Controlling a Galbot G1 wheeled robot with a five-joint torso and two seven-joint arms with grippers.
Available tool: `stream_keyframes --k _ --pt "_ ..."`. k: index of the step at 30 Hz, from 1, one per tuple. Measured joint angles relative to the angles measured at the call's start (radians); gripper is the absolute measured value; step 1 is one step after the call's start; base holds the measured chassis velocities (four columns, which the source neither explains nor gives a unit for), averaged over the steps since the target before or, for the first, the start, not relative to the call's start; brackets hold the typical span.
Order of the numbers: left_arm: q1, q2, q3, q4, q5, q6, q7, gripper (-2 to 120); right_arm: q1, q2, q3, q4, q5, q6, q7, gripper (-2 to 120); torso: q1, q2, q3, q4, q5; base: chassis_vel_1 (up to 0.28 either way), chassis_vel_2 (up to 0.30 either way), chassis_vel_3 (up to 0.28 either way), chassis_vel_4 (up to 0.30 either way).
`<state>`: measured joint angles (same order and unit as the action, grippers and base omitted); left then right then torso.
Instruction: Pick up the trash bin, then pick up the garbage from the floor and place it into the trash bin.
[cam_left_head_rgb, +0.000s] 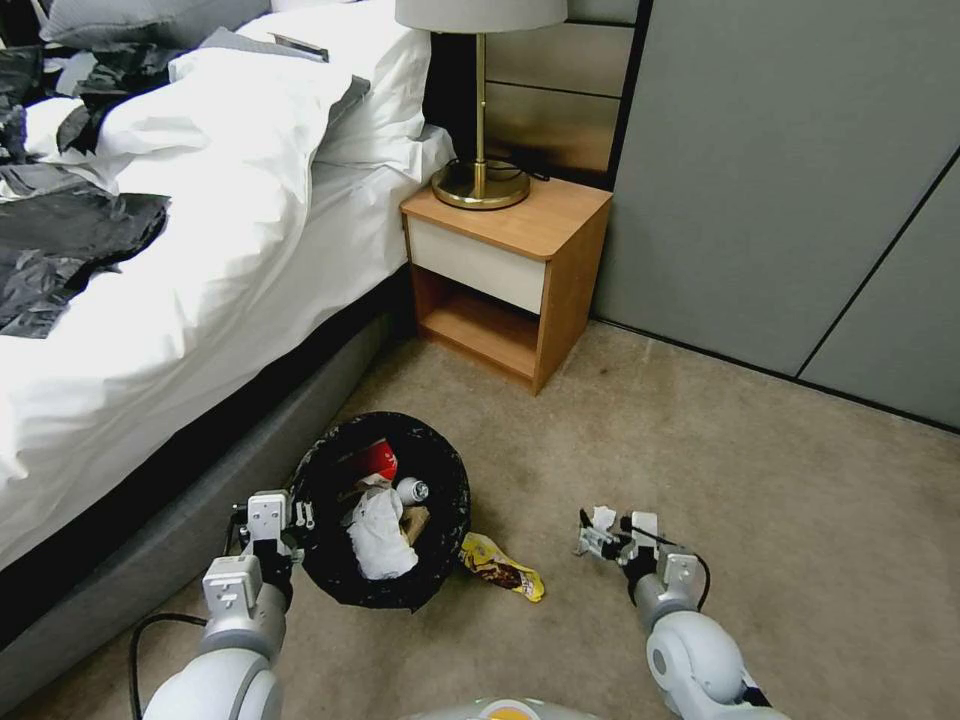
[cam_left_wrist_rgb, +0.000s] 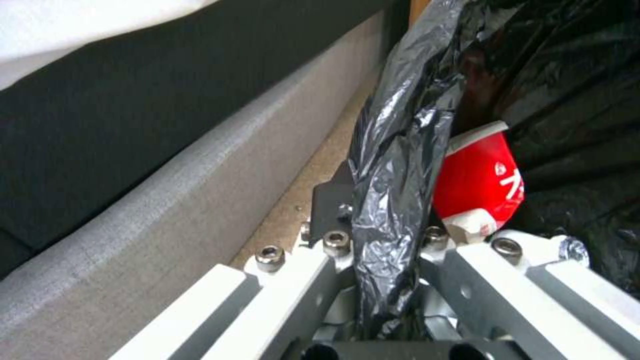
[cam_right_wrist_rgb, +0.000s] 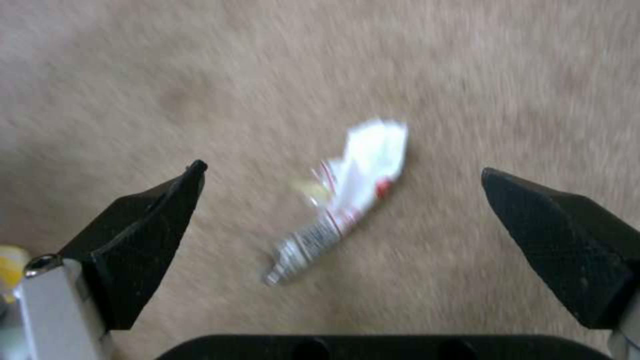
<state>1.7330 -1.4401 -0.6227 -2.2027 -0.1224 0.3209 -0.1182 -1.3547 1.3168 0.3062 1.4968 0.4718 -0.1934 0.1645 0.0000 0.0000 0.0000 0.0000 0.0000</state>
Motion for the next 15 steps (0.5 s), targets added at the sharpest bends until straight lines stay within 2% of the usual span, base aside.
stream_keyframes --k 10,15 --pt "-0.001 -0.001 0.005 0.001 0.006 -0.001 0.0 1 0.039 0.024 0.02 -0.107 -0.013 0.021 -0.023 100 0.0 0.0 0.0 0.0 0.0001 0.0 0.0 0.0 0.0" --pt "0.004 0.001 0.007 0.001 0.007 -0.003 0.0 1 0.072 0.033 0.03 -0.159 -0.025 0.065 -0.053 100 0.0 0.0 0.0 0.0 0.0 0.0 0.0 0.0 0.0"
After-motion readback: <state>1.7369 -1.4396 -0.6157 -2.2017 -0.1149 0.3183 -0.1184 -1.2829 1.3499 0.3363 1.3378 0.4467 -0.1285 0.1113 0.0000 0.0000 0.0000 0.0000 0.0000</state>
